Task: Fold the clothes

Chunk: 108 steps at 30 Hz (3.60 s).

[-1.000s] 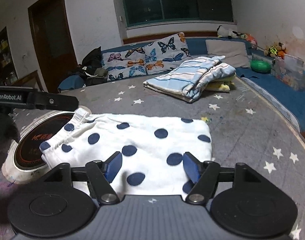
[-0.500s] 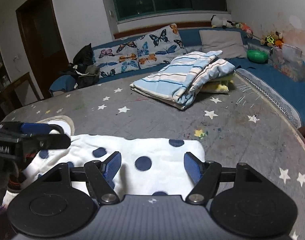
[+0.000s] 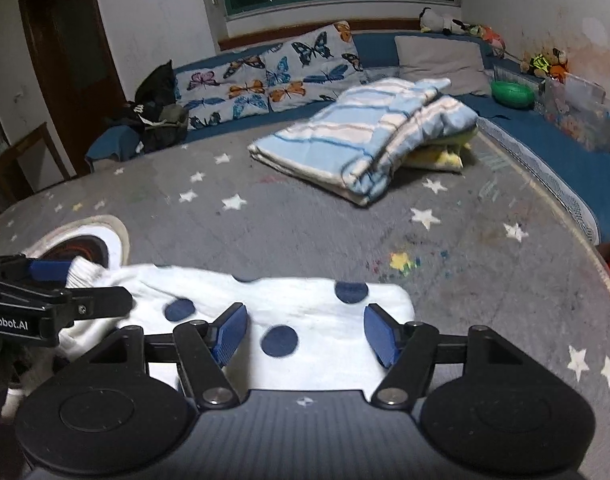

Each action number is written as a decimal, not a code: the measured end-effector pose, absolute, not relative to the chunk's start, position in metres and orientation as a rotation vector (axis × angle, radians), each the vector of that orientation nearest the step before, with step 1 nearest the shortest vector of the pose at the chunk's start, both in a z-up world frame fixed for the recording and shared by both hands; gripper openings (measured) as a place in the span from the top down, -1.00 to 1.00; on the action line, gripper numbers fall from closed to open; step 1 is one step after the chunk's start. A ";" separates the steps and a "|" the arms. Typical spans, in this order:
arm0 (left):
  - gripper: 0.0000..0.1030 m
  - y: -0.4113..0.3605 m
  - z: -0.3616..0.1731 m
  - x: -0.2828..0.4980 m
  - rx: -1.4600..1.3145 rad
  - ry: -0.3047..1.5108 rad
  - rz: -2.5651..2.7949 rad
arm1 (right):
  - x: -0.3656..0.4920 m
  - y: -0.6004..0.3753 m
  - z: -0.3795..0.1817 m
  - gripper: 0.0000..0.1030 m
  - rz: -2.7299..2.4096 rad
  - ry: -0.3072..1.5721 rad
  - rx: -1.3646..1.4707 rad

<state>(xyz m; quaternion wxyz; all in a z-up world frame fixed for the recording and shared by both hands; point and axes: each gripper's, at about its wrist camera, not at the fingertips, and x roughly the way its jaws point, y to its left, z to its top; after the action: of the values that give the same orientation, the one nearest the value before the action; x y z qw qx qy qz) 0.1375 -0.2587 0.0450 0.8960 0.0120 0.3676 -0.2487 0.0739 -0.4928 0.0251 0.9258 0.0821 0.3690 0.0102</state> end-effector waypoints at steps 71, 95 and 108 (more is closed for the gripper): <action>-1.00 -0.201 0.047 0.040 0.035 0.810 -0.425 | -0.117 -0.463 0.018 -0.72 -0.007 0.598 0.238; -1.00 -0.192 0.043 -0.020 0.032 0.790 -0.501 | -0.145 -0.431 0.020 -1.00 -0.115 0.576 0.271; -1.00 -0.200 0.037 -0.041 0.070 0.809 -0.542 | -0.153 -0.428 0.012 -1.00 -0.136 0.583 0.318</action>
<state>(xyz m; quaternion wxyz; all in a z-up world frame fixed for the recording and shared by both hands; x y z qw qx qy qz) -0.0411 -0.2003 0.0367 0.8832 0.0337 0.3886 -0.2604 -0.1534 -0.4282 0.0118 0.9431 0.1561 0.2859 -0.0669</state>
